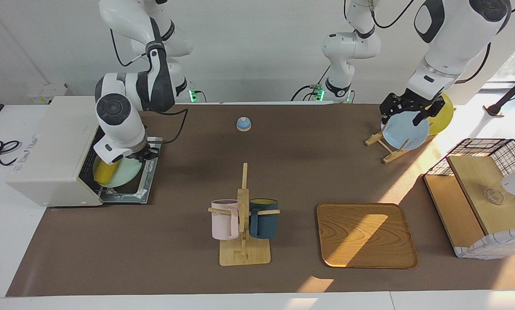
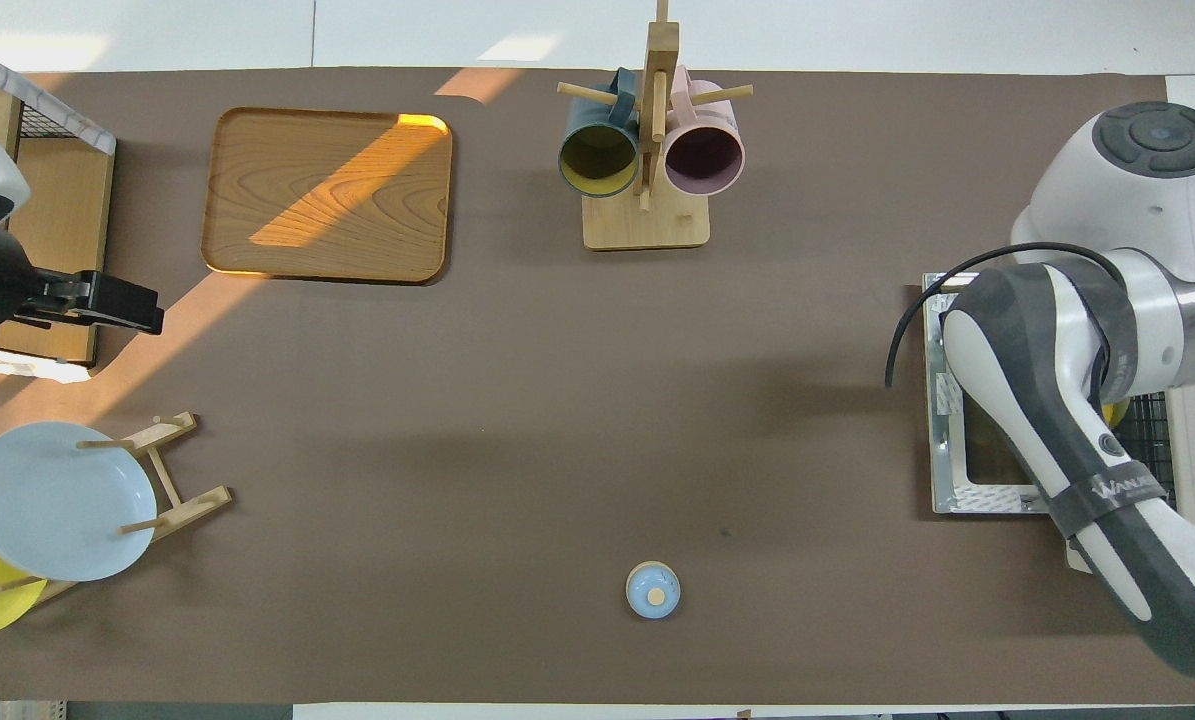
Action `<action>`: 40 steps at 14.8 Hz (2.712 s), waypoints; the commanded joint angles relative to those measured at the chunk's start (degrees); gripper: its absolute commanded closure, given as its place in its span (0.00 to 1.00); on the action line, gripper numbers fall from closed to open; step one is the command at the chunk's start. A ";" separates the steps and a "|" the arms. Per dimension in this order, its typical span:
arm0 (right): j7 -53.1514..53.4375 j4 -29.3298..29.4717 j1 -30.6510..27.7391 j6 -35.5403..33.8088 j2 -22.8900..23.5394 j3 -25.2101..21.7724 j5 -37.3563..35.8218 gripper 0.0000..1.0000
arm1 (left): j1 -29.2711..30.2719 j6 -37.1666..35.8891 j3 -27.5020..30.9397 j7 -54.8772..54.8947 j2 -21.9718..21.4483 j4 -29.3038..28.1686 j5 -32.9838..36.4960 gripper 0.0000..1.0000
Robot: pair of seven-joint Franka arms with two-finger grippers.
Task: Put corn in oven
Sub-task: 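Push the plate into the oven with the right gripper, then release the plate and withdraw the right gripper from the oven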
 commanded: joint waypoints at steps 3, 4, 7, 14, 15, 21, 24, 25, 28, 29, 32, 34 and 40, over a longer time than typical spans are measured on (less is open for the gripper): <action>-2.71 -2.53 -2.56 -0.56 -1.64 0.78 -0.73 1.00 | 0.79 0.88 -0.52 -0.52 -1.71 -1.75 1.11 0.00; -3.32 -2.80 -2.92 -0.12 -1.73 0.87 -0.73 1.00 | 0.79 0.88 -0.52 -0.52 -1.71 -1.75 1.11 0.00; -4.03 -3.85 -4.67 0.58 -2.08 0.78 -0.81 1.00 | 0.79 0.88 -0.52 -0.52 -1.71 -1.75 1.11 0.00; -8.42 -6.93 -9.51 2.17 -3.14 0.87 -0.90 1.00 | 0.79 0.88 -0.52 -0.52 -1.71 -1.75 1.11 0.00; -8.42 -7.28 -9.51 2.34 -3.23 0.87 -0.90 1.00 | 0.79 0.88 -0.52 -0.52 -1.71 -1.75 1.11 0.00; -9.13 -7.81 -10.13 2.69 -3.40 0.96 -0.73 0.45 | 0.79 0.88 -0.52 -0.52 -1.71 -1.75 1.11 0.00; -9.04 -6.93 -9.61 4.19 -3.05 1.04 -0.11 0.41 | 0.79 0.88 -0.52 -0.61 -1.71 -1.75 1.11 0.00; -8.78 -6.32 -9.43 4.02 -2.79 1.30 0.06 0.41 | 0.79 0.88 -0.52 -0.61 -1.71 -1.75 1.11 0.00; -7.64 -4.92 -7.24 3.84 -2.35 1.75 1.55 0.41 | 0.79 0.88 -0.52 -0.61 -1.71 -1.75 1.11 0.00; -6.76 -4.56 -6.45 4.01 -2.17 1.83 2.34 0.41 | 0.79 0.88 -0.52 -0.52 -1.71 -1.75 1.11 0.00; -1.67 -7.26 -3.03 10.40 -2.43 1.83 6.56 0.44 | 0.79 0.88 -0.52 -0.52 -1.71 -1.75 1.11 0.00; 1.32 -10.08 -1.52 15.16 -2.26 1.92 6.83 0.45 | 0.79 0.88 -0.52 -0.52 -1.71 -1.75 1.11 0.00; 5.55 -13.61 0.86 22.21 0.64 1.84 6.83 0.45 | 0.79 0.88 -0.52 -0.52 -1.71 -1.75 1.11 0.00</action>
